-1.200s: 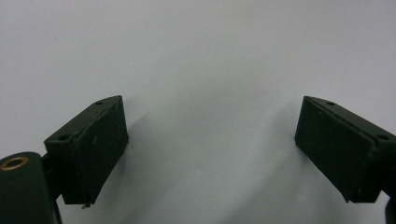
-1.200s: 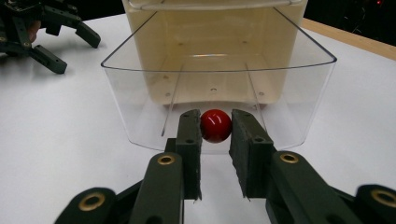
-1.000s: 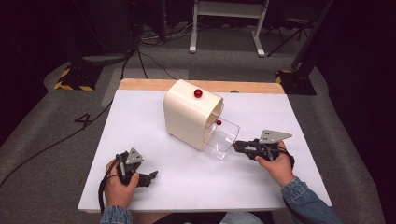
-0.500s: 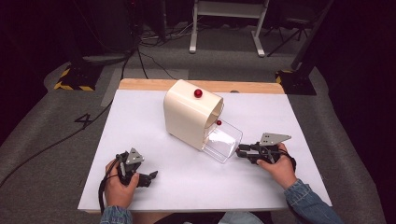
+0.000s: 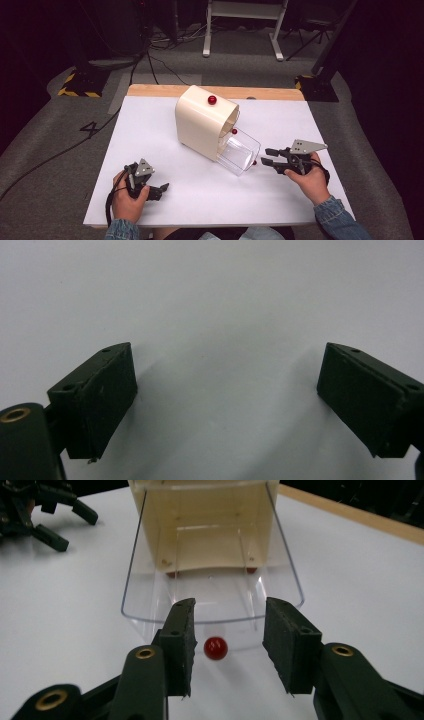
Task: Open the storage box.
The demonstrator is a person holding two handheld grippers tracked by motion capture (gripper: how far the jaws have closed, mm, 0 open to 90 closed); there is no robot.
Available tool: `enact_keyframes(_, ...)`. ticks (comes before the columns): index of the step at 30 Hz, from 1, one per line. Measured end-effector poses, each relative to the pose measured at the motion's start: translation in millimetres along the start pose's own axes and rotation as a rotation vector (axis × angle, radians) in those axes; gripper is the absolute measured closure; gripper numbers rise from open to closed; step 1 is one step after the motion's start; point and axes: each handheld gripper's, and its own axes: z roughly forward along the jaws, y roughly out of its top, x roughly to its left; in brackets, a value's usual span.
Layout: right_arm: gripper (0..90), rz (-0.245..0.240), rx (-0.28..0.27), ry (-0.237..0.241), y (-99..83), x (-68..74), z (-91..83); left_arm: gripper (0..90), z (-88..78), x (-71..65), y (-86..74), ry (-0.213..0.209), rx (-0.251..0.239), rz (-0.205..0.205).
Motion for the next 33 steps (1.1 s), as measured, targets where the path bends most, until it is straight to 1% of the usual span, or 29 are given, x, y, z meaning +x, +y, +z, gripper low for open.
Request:
enact_keyframes(1, 56.3, -0.004, -0.005, -0.003, 4.6, -0.3, -1.0, 9.3, 0.2, -0.2, -0.1, -0.005, -0.001, -0.007)
enact_keyframes(4, 55.9, -0.021, -0.02, -0.01, 19.6, -0.3, -0.8, 9.3, 0.1, 0.0, -0.1, -0.003, -0.001, -0.003)
enact_keyframes(7, 56.1, -0.035, -0.035, -0.008, 34.7, 0.6, 3.3, 9.3, 0.0, 0.0, 0.0, -0.001, 0.0, 0.0)
enact_keyframes(8, 56.1, -0.035, -0.035, -0.008, 34.7, 0.6, 3.3, 9.3, 0.0, 0.0, 0.0, -0.001, 0.0, 0.0)
enact_keyframes(9, 56.2, -0.037, -0.044, -0.001, 43.8, 0.9, 8.5, 9.3, 0.0, 0.0, 0.0, -0.001, 0.0, -0.001)
enact_keyframes(10, 56.2, -0.037, -0.044, -0.001, 43.8, 0.9, 8.5, 9.3, 0.0, 0.0, 0.0, -0.002, 0.0, -0.001)
enact_keyframes(11, 56.5, -0.04, -0.051, 0.01, 51.6, 1.5, 14.8, 9.3, 0.0, 0.0, 0.0, -0.001, 0.0, -0.001)
enact_keyframes(14, 56.5, -0.05, -0.061, 0.019, 60.9, 2.1, 24.0, 9.3, 0.0, -0.1, -0.1, 0.003, -0.003, 0.003)
enact_keyframes(15, 56.5, -0.05, -0.061, 0.019, 60.9, 2.1, 24.0, 9.3, 0.1, -0.2, -0.2, 0.003, -0.005, 0.003)
enact_keyframes(16, 56.4, -0.044, -0.069, 0.028, 65.0, 2.0, 29.4, 9.3, 0.0, -0.6, -0.4, 0.003, -0.004, 0.0)
enact_keyframes(17, 56.4, -0.044, -0.069, 0.028, 65.0, 2.0, 29.4, 9.3, 0.0, -0.6, -0.4, 0.003, -0.004, 0.0)
enact_keyframes(18, 56.4, -0.04, -0.077, 0.037, 68.0, 1.5, 34.6, 9.4, 0.0, -0.7, -0.5, 0.004, -0.005, 0.0)
enact_keyframes(20, 56.4, -0.041, -0.077, 0.041, 69.7, 1.3, 37.4, 9.4, 0.0, -0.6, -0.5, 0.003, -0.005, 0.001)
enact_keyframes(22, 56.5, -0.045, -0.085, 0.051, 73.8, 0.2, 46.2, 9.4, 0.0, -0.6, -0.5, 0.003, -0.005, 0.0)
enact_keyframes(25, 56.8, -0.041, -0.093, 0.059, 76.5, 0.6, 51.9, 9.4, 0.1, -0.6, -0.6, 0.002, -0.006, 0.0)
enact_keyframes(27, 57.3, -0.052, -0.107, 0.067, 79.4, 0.4, 57.5, 9.4, 0.1, -0.8, -0.7, 0.001, -0.007, -0.001)
enact_keyframes(30, 58.3, -0.054, -0.124, 0.083, 81.5, 1.4, 65.2, 9.4, 0.1, -0.7, -0.7, 0.001, -0.007, -0.001)
enact_keyframes(33, 58.8, -0.058, -0.12, 0.085, 82.0, 3.7, 73.9, 9.4, 0.2, -0.8, -0.7, 0.002, -0.007, -0.002)
